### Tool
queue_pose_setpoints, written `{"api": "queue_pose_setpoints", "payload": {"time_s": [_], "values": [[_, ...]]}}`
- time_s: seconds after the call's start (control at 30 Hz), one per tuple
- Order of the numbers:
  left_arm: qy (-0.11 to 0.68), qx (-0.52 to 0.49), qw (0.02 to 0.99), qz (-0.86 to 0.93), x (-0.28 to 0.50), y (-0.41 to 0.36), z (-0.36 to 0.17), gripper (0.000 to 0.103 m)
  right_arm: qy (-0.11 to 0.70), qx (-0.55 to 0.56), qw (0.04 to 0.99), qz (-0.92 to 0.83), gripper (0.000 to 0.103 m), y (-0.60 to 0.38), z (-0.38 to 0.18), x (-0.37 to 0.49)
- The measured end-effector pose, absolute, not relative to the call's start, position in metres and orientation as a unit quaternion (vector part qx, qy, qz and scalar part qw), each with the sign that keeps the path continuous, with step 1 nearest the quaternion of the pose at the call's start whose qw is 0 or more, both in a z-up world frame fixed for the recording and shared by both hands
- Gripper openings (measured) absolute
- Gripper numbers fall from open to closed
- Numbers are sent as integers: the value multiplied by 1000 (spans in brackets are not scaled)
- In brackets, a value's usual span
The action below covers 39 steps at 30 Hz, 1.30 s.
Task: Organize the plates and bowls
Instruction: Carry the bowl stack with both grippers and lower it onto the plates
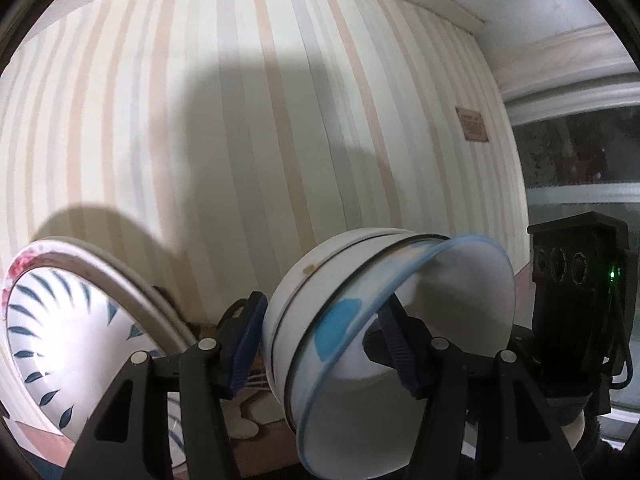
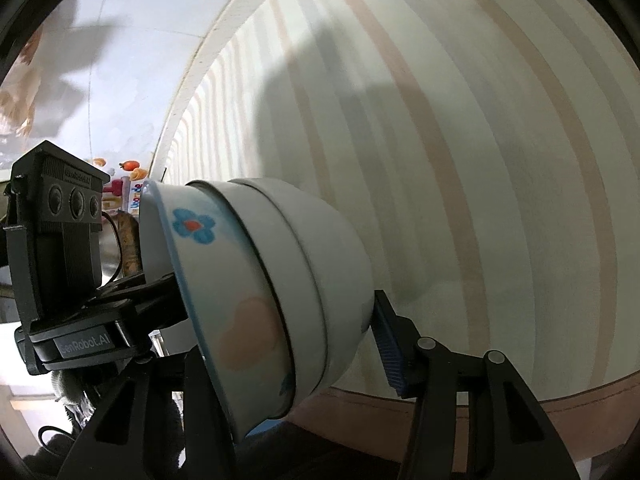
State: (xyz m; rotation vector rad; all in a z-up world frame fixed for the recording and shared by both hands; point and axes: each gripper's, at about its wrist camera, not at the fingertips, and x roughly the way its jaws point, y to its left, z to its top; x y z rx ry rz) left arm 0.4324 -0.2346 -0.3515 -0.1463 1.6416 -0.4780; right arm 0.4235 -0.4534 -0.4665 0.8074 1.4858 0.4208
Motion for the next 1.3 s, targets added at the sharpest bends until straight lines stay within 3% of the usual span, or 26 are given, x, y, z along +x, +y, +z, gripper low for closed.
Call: {"api": "queue_pose_setpoints", "payload": {"time_s": [0.5, 0.9, 1.3], "values": [[717, -74, 665, -195, 421, -154, -316, 55, 658, 354, 632, 206, 51, -366, -431, 431], [724, -98, 666, -150, 412, -76, -324, 55, 680, 331, 608, 242, 51, -274, -442, 425], [732, -120, 658, -131, 422, -49, -353, 55, 694, 302, 606, 246, 51, -222, -462, 442]]}}
